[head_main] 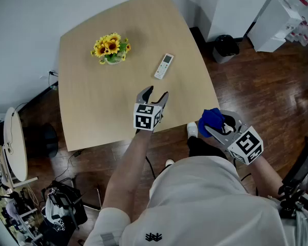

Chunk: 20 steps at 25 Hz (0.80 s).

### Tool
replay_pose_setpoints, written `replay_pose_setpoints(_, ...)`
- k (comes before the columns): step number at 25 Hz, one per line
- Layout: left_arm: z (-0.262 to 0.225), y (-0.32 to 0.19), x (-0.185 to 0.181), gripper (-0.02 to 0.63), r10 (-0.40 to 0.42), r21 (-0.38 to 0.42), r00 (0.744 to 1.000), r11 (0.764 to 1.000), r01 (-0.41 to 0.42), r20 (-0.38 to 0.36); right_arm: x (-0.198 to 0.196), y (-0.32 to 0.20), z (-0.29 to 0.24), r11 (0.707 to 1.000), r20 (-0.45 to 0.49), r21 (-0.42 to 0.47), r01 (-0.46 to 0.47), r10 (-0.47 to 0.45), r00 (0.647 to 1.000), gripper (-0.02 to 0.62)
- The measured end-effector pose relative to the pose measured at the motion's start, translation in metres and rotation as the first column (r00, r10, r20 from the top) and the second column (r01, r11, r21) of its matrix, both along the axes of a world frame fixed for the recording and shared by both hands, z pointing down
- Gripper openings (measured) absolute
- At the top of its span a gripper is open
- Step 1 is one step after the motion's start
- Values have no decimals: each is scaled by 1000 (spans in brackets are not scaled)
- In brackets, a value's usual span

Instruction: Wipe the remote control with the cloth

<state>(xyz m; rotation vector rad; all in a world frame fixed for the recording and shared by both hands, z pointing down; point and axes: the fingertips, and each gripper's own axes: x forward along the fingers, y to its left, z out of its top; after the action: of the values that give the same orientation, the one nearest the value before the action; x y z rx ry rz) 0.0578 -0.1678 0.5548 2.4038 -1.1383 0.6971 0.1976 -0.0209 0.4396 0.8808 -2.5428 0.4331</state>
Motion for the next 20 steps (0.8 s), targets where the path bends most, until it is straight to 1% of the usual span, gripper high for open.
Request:
replay_pose_setpoints(4, 40, -71, 22, 291, -29, 3, 998, 1000, 29, 60, 38, -29, 18, 1000, -30, -28, 10, -11, 999, 187)
replay_pose_setpoints(8, 74, -117, 25, 291, -33, 3, 992, 999, 33, 123, 60, -47, 33, 997, -45, -80, 0, -3, 999, 187)
replay_pose_setpoints(10, 87, -128, 23, 291, -33, -4, 990, 999, 34, 140, 67, -53, 41, 994, -52, -107, 1, -6, 999, 187)
replay_pose_setpoints(12, 95, -133, 26, 291, -27, -24, 990, 999, 31, 136, 71, -58, 47, 992, -53, -126, 5, -12, 999, 187)
replay_pose_setpoints(17, 112, -139, 30, 290, -22, -63, 987, 998, 32, 161, 75, -72, 53, 988, -39, -150, 22, -28, 999, 187)
replay_pose_setpoints(18, 118, -140, 29, 290, -21, -63, 985, 997, 32, 172, 75, -74, 55, 988, -37, -156, 24, -30, 999, 187)
replay_pose_setpoints(20, 127, -142, 27, 288, -23, -36, 982, 999, 31, 190, 75, -75, 60, 985, -34, -169, 29, -35, 999, 187)
